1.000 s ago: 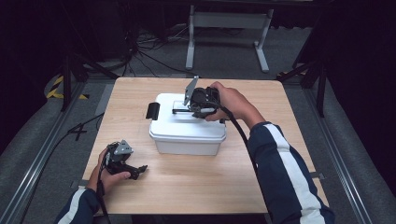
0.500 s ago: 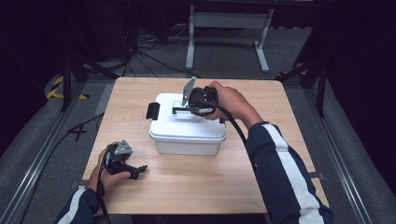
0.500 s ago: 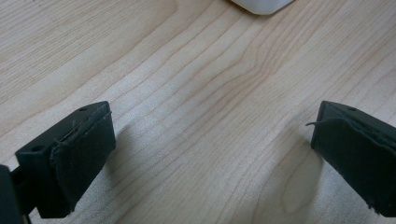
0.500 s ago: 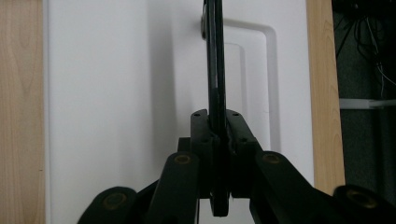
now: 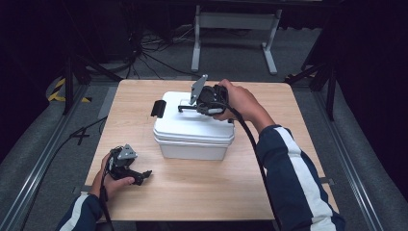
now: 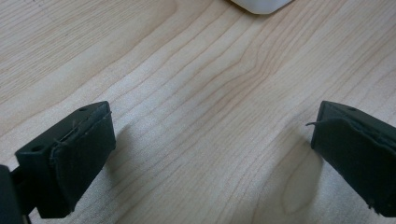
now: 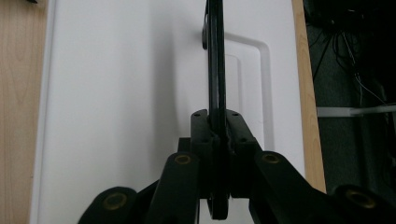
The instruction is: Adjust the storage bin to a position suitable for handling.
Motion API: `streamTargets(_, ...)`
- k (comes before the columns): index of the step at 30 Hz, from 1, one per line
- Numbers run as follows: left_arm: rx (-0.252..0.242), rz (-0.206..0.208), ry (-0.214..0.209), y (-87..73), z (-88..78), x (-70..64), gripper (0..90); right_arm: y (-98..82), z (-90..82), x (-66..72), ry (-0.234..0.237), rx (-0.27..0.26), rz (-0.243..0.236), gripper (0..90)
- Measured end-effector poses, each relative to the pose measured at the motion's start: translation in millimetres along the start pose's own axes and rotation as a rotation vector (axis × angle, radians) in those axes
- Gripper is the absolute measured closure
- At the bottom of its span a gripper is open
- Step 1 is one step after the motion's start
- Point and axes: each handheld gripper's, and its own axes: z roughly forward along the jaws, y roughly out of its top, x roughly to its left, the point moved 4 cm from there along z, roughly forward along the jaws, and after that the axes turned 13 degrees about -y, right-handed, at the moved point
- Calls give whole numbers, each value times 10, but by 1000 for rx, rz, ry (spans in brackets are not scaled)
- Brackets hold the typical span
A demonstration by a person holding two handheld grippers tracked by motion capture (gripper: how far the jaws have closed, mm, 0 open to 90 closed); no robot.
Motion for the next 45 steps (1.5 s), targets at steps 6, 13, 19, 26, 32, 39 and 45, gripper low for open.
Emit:
streamTargets(6, 1, 2, -1, 0, 0, 1, 2, -46, -68, -35, -10, -11, 15, 847)
streamTargets(13, 1, 2, -1, 0, 0, 1, 2, -105, -158, -73, -18, -14, 24, 847)
streamTargets(19, 1, 3, -1, 0, 0, 2, 2, -173, -225, -103, -32, -13, 27, 846)
streamTargets(26, 0, 2, -1, 0, 0, 1, 2, -249, -300, -141, -45, -31, 37, 846)
streamTargets(32, -1, -1, 0, 0, 0, 0, 2, -357, -374, -173, -57, -28, 47, 846)
streamTargets(39, 1, 3, -1, 1, 0, 2, 2, -510, -479, -198, -68, -20, 79, 846)
streamTargets(45, 0, 0, -1, 0, 1, -1, 2, -606, -546, -224, -75, -24, 94, 846)
